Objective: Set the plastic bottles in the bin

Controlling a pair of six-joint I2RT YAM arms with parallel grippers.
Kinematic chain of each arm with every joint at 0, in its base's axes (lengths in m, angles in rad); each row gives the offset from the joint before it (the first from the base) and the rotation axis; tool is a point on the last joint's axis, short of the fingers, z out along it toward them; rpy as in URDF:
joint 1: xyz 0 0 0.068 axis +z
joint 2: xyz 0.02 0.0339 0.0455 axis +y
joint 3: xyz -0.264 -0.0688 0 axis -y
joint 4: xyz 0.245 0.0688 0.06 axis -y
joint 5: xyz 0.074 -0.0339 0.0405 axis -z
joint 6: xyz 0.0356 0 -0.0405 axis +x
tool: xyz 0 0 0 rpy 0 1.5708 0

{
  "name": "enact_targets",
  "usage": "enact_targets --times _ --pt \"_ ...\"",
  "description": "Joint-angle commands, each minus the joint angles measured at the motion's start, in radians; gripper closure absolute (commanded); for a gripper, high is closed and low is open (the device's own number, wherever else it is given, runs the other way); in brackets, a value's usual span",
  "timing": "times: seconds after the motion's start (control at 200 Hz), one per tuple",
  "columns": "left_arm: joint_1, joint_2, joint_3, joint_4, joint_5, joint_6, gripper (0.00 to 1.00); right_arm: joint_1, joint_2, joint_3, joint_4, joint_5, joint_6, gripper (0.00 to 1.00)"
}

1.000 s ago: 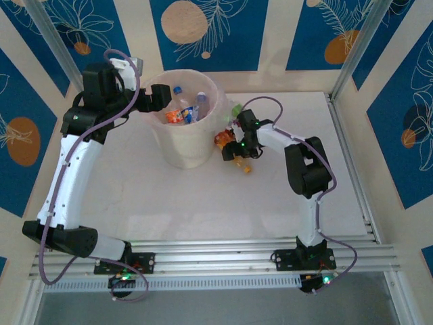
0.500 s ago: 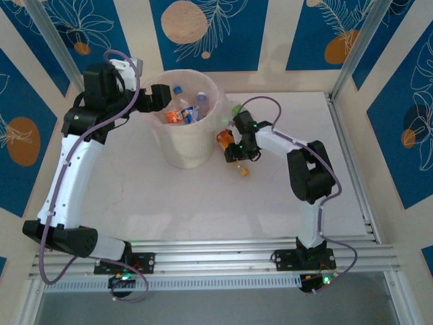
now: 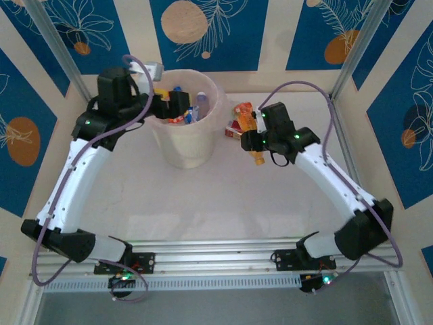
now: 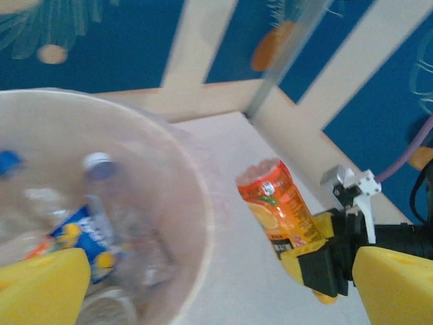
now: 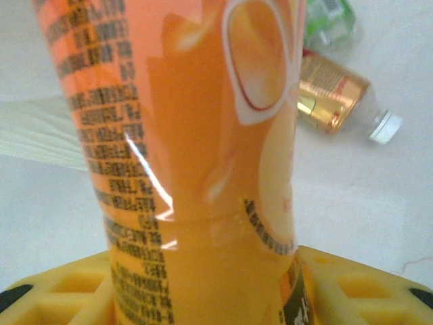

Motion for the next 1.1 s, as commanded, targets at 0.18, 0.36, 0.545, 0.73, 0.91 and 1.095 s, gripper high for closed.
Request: enact_targets --times 0.18,0.36,0.545,0.73,0.91,1.095 --pt "-0.184 0.139 0.062 0.137 0.116 -0.079 0.00 0.111 -0.206 -0.036 0.122 -0.002 0.004 0.54" --pt "-0.221 0.178 0.083 0.204 0.161 -0.134 0.00 0.174 -0.230 -0.032 0.177 0.013 -0.003 0.54" --pt "-0.236 0.188 0.088 0.218 0.181 -0.154 0.01 0.212 -0.221 -0.021 0.207 0.030 -0.010 0.54" --pt "-0.238 0.191 0.087 0.237 0.197 -0.182 0.05 0.229 -0.208 -0.009 0.222 0.032 -0.015 0.54" --pt "-0.238 0.196 0.087 0.254 0.225 -0.201 0.23 0.240 -0.198 -0.007 0.242 0.033 -0.014 0.54" --pt "-0.237 0.192 0.083 0.255 0.225 -0.202 0.44 0.246 -0.183 0.000 0.245 0.041 -0.014 0.54"
